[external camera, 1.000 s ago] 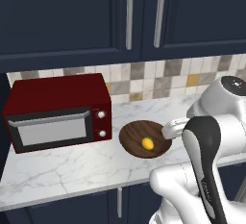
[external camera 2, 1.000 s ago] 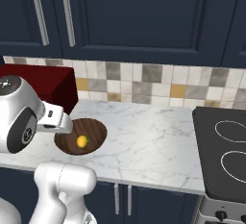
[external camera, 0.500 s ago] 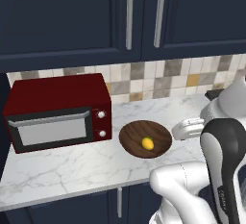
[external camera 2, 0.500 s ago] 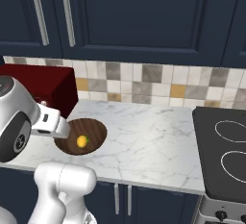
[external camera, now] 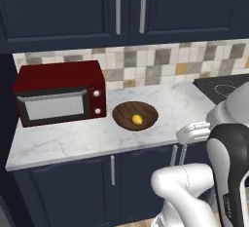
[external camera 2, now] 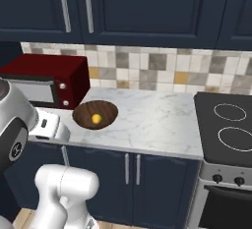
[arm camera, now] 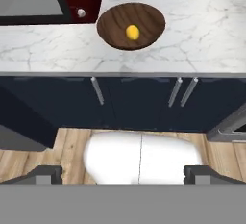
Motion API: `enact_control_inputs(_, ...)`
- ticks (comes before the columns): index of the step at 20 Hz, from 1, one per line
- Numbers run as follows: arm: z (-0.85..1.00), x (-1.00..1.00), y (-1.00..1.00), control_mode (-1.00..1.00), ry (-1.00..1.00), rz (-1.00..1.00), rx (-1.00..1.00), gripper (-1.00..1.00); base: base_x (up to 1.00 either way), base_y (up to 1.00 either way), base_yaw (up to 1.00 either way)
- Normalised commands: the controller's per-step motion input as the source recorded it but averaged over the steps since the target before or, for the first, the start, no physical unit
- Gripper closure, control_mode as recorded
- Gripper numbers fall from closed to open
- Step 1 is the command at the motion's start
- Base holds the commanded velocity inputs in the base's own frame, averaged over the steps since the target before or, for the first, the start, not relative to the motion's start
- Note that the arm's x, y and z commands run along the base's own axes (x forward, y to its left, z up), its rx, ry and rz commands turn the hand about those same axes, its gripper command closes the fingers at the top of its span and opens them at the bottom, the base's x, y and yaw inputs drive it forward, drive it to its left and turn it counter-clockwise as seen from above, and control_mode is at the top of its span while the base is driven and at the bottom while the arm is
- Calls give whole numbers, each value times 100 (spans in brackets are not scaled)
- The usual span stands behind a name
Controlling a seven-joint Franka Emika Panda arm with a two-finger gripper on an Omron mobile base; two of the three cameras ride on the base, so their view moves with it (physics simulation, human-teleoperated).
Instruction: Take the broccoli, pear, and lemon from the freezer and place them in the bowl on the counter.
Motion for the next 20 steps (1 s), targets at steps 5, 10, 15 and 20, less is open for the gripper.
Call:
enact_control_inputs(5,0,0,0,100,0,0,0,-100,-95,42,0)
enact_control_inputs(10,0,0,0,100,0,0,0,-100,-54,97,0)
enact_control_inputs(15,0,0,0,100,0,0,0,-100,-26,100,0)
enact_control_inputs(20,0,0,0,100,0,0,0,-100,0,100,0)
